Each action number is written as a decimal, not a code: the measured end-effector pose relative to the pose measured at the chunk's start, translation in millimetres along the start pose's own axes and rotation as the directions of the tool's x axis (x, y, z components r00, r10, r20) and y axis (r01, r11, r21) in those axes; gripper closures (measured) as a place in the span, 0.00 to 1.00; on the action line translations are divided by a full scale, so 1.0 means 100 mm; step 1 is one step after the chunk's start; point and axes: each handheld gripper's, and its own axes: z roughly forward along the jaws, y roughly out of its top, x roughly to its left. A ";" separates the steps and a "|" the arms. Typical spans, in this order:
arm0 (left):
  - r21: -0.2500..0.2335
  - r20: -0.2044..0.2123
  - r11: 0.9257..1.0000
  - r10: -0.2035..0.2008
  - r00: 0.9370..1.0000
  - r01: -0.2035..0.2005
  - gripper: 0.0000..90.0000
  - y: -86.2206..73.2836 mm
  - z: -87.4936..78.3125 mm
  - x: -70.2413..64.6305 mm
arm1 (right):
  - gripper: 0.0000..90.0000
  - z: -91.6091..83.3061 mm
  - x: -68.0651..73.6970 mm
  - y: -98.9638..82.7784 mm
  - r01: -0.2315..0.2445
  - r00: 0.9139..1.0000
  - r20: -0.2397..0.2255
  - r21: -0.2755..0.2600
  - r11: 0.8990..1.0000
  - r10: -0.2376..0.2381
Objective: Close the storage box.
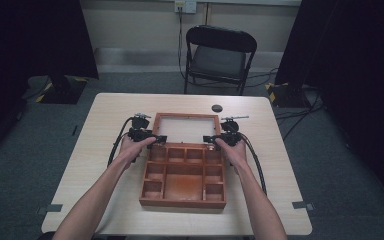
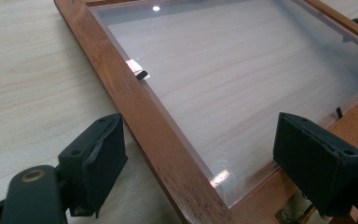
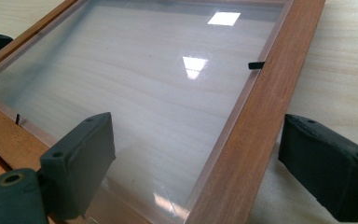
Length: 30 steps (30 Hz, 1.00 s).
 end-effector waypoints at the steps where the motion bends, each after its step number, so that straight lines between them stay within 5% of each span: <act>1: 0.000 0.000 1.000 0.000 1.000 0.000 0.18 0.00 0.00 0.00 | 0.11 0.00 0.00 0.00 0.000 1.000 0.000 0.000 1.000 0.000; 17: 0.004 0.030 0.999 -0.038 0.999 0.038 0.17 -0.01 0.03 0.04 | 0.09 0.09 -0.02 0.01 -0.073 0.996 -0.046 0.025 0.997 0.074; 30: 0.005 0.033 0.998 -0.067 0.997 0.067 0.15 -0.02 0.04 0.06 | 0.10 0.07 -0.01 0.01 -0.062 0.997 -0.034 0.019 0.998 0.063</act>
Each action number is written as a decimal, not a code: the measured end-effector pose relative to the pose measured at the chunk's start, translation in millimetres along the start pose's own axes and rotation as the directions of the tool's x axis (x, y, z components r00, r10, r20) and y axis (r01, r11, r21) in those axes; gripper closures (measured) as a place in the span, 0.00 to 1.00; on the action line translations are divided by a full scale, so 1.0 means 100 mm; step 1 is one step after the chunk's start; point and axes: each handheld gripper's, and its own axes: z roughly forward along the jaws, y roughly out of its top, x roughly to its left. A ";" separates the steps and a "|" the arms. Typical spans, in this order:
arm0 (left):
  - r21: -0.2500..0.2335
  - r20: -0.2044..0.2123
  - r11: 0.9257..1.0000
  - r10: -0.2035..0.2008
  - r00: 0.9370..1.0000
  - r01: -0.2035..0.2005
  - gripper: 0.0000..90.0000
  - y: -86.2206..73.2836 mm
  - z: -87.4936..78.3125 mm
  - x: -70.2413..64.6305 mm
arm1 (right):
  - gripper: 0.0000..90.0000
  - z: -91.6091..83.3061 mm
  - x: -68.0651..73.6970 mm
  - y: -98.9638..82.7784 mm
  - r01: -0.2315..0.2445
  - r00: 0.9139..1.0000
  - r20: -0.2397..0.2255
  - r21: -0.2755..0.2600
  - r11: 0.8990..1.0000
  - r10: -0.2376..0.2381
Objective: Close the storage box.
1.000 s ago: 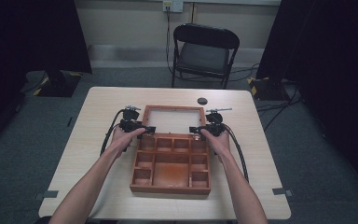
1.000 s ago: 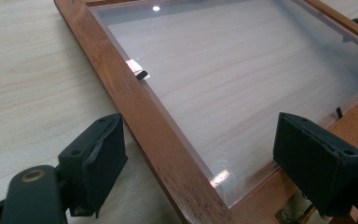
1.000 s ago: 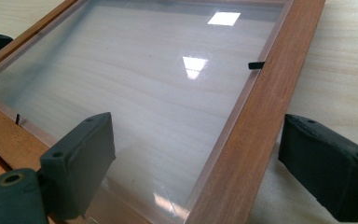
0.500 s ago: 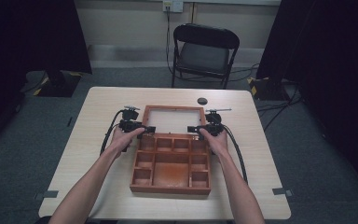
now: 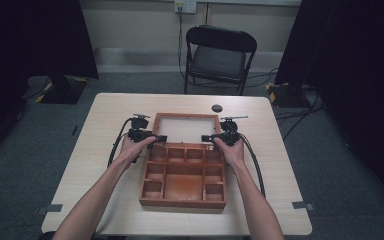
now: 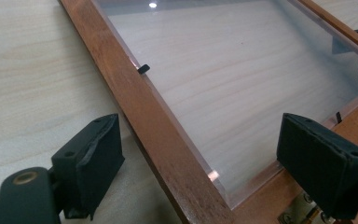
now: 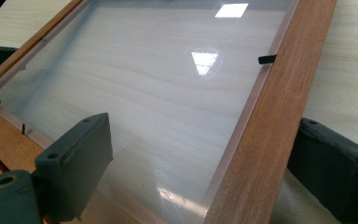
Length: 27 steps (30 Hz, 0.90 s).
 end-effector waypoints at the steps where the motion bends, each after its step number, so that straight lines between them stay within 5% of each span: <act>1: 0.002 0.004 1.000 -0.010 1.000 0.010 0.14 0.00 0.00 0.00 | 0.10 0.00 0.00 0.00 0.001 1.000 -0.001 0.000 1.000 -0.001; 13: 0.011 0.000 1.000 -0.016 1.000 0.016 0.15 0.01 0.01 -0.02 | 0.10 -0.01 0.04 0.00 0.008 1.000 0.029 -0.006 1.000 -0.007; 23: -0.030 -0.011 1.000 -0.005 1.000 0.005 0.22 0.00 -0.03 -0.02 | 0.10 -0.05 0.08 0.01 0.037 0.998 0.056 -0.023 0.999 -0.036; 27: -0.058 -0.008 0.998 0.004 1.000 -0.004 0.30 -0.01 -0.08 0.01 | 0.17 -0.11 0.07 0.03 0.056 0.997 0.055 -0.037 0.998 -0.054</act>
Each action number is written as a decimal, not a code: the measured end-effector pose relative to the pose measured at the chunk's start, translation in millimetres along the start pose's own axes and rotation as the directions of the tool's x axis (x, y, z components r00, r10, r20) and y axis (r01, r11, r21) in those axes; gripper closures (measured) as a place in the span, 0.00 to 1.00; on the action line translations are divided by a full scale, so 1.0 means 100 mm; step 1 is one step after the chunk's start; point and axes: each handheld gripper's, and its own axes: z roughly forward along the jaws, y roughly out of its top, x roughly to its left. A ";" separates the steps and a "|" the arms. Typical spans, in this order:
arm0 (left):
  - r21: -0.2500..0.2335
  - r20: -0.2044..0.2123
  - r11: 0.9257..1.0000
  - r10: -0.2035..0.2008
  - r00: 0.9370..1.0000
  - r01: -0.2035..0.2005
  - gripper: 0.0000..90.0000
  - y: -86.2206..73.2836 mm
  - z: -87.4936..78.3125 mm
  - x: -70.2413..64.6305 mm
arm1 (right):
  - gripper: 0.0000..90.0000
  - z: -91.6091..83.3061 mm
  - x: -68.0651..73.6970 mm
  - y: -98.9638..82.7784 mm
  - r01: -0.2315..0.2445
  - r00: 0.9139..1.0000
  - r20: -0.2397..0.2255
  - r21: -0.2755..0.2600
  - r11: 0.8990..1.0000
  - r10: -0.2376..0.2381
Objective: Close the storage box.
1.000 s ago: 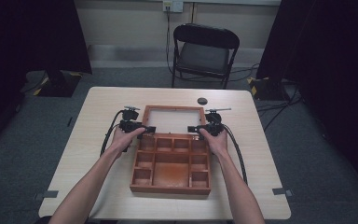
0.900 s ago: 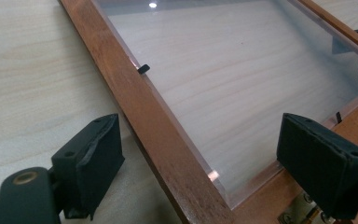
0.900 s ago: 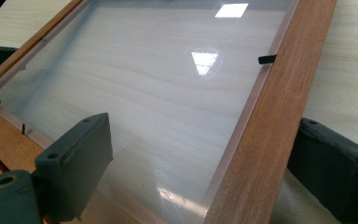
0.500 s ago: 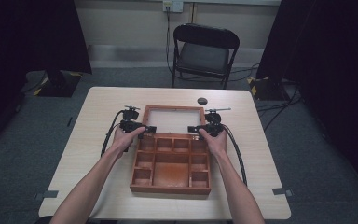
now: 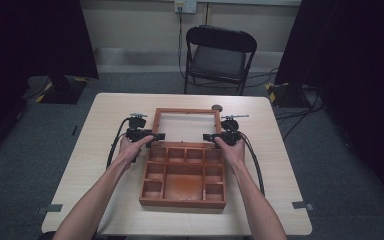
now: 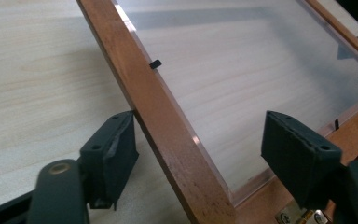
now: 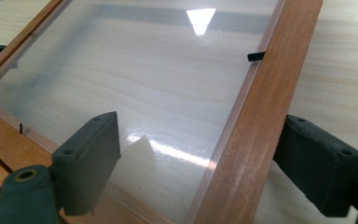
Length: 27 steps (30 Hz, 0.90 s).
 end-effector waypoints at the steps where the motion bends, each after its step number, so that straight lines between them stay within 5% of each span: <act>1: -0.006 0.008 1.000 0.000 1.000 0.000 0.31 0.00 -0.01 0.01 | 0.18 -0.01 0.00 0.00 -0.001 1.000 0.001 -0.003 1.000 0.001; 27: -0.123 0.062 0.992 0.001 0.998 0.007 0.49 0.05 -0.27 0.04 | 0.56 -0.33 -0.01 0.07 -0.003 1.000 0.019 -0.120 0.993 0.005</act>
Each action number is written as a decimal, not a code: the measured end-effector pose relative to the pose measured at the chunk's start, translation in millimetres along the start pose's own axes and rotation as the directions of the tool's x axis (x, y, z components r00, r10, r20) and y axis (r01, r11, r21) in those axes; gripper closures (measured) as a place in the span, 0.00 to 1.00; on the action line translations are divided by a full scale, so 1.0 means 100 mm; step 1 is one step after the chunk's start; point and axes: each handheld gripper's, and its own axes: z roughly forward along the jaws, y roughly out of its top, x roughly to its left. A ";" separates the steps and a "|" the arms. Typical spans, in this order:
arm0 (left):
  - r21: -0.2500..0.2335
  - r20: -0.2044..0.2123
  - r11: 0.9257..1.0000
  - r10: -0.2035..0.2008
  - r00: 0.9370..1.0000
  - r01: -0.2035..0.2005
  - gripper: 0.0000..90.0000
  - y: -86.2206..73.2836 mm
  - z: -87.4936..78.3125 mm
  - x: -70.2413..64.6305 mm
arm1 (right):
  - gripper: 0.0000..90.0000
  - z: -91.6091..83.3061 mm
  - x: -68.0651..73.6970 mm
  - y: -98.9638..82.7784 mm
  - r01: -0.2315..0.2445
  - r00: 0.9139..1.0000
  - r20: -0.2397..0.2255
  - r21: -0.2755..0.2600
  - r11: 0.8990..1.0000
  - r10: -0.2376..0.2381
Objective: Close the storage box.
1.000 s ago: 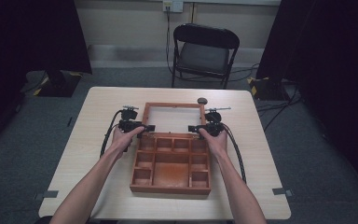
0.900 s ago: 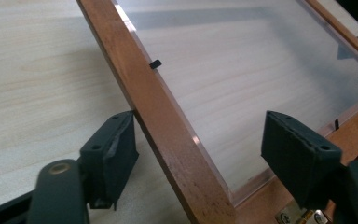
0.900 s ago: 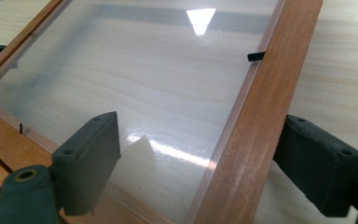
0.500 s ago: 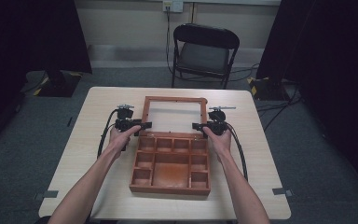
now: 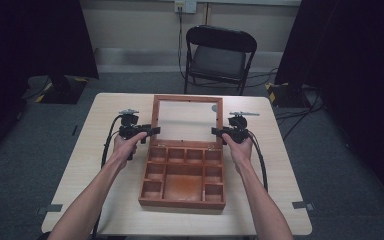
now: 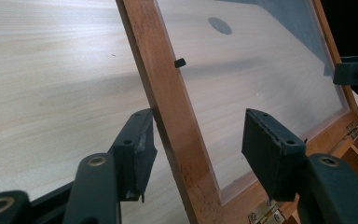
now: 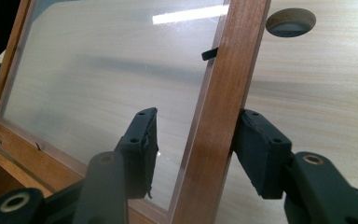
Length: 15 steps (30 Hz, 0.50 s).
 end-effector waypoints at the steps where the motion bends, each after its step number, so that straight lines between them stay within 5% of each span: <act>1: 0.000 0.000 1.000 0.000 1.000 0.000 0.49 0.00 0.00 0.00 | 0.56 0.00 0.00 0.00 0.000 1.000 0.000 0.000 1.000 0.000; 15: -0.047 0.030 0.998 0.041 0.999 -0.040 0.51 0.03 -0.16 -0.07 | 0.63 -0.17 0.05 0.01 0.009 1.000 -0.014 -0.063 0.998 -0.010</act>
